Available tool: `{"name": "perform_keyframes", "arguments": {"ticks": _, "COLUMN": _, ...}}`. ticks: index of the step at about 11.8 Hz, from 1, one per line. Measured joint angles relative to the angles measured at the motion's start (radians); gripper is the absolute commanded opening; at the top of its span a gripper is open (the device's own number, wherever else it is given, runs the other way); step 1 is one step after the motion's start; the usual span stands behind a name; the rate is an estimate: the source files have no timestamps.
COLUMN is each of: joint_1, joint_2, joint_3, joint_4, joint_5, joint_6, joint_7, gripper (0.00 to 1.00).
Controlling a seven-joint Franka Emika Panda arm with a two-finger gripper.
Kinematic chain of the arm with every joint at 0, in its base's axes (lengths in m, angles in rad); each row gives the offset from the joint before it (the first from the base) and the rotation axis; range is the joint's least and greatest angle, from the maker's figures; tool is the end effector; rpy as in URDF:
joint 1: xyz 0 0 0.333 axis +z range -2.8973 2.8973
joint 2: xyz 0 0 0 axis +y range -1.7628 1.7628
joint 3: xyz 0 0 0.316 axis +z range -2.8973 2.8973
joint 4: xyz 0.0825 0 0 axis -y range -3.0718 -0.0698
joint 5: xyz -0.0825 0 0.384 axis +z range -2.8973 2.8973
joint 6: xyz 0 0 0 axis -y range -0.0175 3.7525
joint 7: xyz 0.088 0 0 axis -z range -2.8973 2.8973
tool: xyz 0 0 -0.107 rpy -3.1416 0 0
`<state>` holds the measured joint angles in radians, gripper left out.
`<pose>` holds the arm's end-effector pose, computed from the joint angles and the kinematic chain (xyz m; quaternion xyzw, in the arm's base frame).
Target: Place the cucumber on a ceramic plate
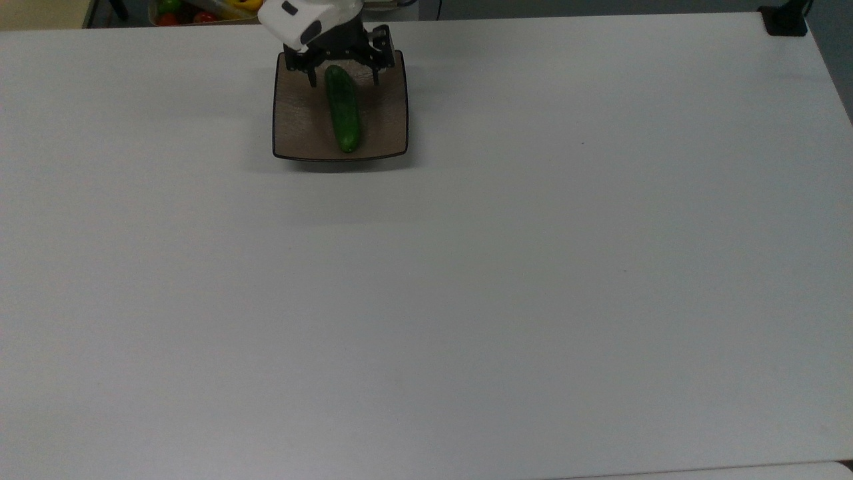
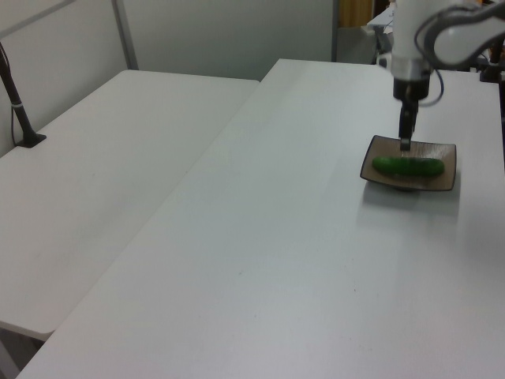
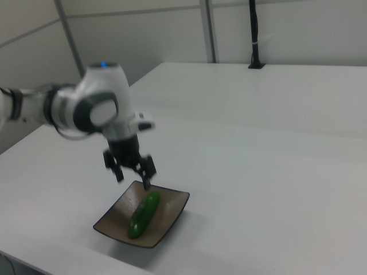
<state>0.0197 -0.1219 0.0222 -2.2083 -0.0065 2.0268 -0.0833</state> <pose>0.4993 0.0207 0.4271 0.9975 0.0639 -0.0299 0.0036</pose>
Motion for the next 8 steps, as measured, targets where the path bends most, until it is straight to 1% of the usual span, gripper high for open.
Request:
{"name": "perform_keyframes", "arguments": {"ticks": 2, "joint_1": 0.022, "joint_2": -0.025, "joint_3": 0.005, "joint_4": 0.189, "joint_5": 0.0, "joint_6": -0.191, "joint_7": 0.03, "gripper": 1.0}}
{"name": "perform_keyframes", "arguments": {"ticks": 3, "joint_1": 0.035, "joint_2": -0.031, "joint_3": 0.008, "joint_4": 0.289, "joint_5": 0.0, "joint_6": -0.269, "joint_7": 0.046, "gripper": 1.0}}
{"name": "perform_keyframes", "arguments": {"ticks": 5, "joint_1": 0.05, "joint_2": -0.033, "joint_3": 0.009, "joint_4": 0.453, "joint_5": 0.007, "joint_6": -0.389, "joint_7": 0.07, "gripper": 1.0}}
{"name": "perform_keyframes", "arguments": {"ticks": 7, "joint_1": 0.049, "joint_2": -0.025, "joint_3": 0.007, "joint_4": 0.528, "joint_5": 0.043, "joint_6": -0.447, "joint_7": 0.072, "gripper": 1.0}}
{"name": "perform_keyframes", "arguments": {"ticks": 8, "joint_1": 0.047, "joint_2": -0.012, "joint_3": 0.003, "joint_4": 0.553, "joint_5": 0.066, "joint_6": -0.45, "joint_7": 0.072, "gripper": 1.0}}
